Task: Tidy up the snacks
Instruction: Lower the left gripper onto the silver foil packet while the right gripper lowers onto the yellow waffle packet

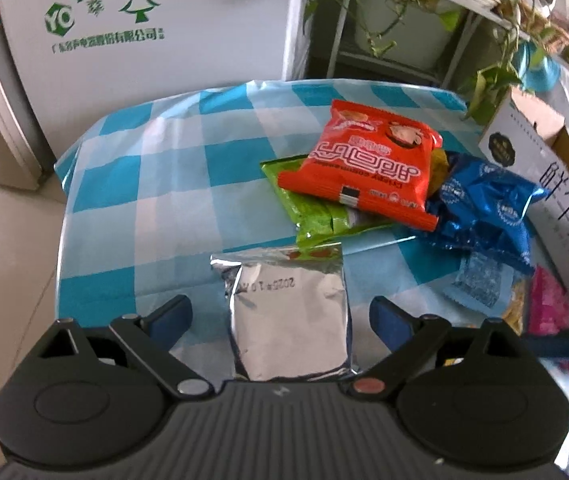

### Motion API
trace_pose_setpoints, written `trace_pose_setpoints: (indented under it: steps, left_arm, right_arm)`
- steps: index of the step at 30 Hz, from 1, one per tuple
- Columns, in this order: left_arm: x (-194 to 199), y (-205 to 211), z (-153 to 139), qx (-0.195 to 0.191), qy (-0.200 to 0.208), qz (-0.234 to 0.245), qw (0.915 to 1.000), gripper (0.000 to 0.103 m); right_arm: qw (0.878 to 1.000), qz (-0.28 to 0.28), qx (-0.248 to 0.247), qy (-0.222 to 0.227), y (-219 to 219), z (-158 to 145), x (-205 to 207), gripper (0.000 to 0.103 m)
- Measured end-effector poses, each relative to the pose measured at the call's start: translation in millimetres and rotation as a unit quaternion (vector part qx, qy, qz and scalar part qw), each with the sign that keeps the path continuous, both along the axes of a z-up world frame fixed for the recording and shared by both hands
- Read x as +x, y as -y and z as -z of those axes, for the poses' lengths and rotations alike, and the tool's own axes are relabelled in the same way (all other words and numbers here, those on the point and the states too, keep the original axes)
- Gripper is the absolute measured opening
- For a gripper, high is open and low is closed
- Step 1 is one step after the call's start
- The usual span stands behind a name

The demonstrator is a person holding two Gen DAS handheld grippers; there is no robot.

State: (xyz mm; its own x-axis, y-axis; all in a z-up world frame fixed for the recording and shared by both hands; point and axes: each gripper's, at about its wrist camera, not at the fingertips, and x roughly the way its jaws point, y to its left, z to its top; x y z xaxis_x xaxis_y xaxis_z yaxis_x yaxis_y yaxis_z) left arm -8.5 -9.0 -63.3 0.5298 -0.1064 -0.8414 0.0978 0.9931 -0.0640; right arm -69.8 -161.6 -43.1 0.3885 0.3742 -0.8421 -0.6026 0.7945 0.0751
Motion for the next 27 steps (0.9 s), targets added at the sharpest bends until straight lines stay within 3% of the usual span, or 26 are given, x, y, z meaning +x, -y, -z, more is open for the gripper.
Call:
trace_pose_setpoints:
  steps: [8,14,27]
  left_arm:
    - [2,5,4,0.031,-0.004,0.017,0.9994,0.101]
    - [2,1,6,0.030,-0.006,0.022,0.9993,0.103]
    - [1,0,7,0.027,-0.003,0.014,0.9995,0.103]
  right_arm:
    - [0.995,-0.082,-0.041,0.037,-15,9,3,0.092]
    - [0.990,-0.117,-0.061,0.046,-25,18,9,0.092]
    - [0.992,-0.124,-0.032,0.024,-27,25,22,0.095]
